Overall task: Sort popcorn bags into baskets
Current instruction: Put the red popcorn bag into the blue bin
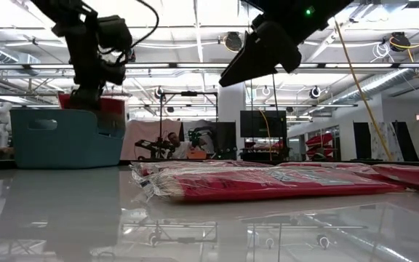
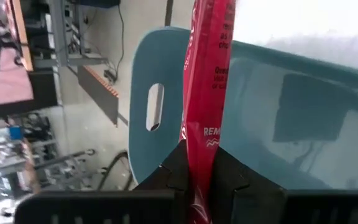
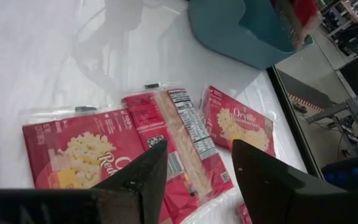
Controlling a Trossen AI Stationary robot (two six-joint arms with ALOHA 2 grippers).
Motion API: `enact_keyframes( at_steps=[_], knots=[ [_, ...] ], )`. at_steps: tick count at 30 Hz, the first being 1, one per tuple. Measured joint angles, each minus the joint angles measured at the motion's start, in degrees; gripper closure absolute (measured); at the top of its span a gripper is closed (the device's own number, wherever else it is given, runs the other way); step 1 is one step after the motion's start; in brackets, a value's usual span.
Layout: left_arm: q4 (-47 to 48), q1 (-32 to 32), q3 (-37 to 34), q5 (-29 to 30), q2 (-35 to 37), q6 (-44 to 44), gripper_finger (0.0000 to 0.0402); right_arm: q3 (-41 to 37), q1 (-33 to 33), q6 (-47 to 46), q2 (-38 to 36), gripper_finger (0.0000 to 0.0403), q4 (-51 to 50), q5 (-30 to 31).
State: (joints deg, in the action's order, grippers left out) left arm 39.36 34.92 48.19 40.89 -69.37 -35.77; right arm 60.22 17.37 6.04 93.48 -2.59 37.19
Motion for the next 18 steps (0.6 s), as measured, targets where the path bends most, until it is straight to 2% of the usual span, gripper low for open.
enact_keyframes(
  at_steps=[15,18],
  knots=[
    [-3.9,0.0,-6.0,2.0,-0.7,-4.3,0.0371,-7.2,0.8,-2.4,-8.3,0.0232,4.7,0.0],
    [-3.9,0.0,-6.0,4.2,-0.7,-5.0,0.0371,-9.0,1.1,-2.4,-10.2,0.0232,6.5,0.0]
  ],
)
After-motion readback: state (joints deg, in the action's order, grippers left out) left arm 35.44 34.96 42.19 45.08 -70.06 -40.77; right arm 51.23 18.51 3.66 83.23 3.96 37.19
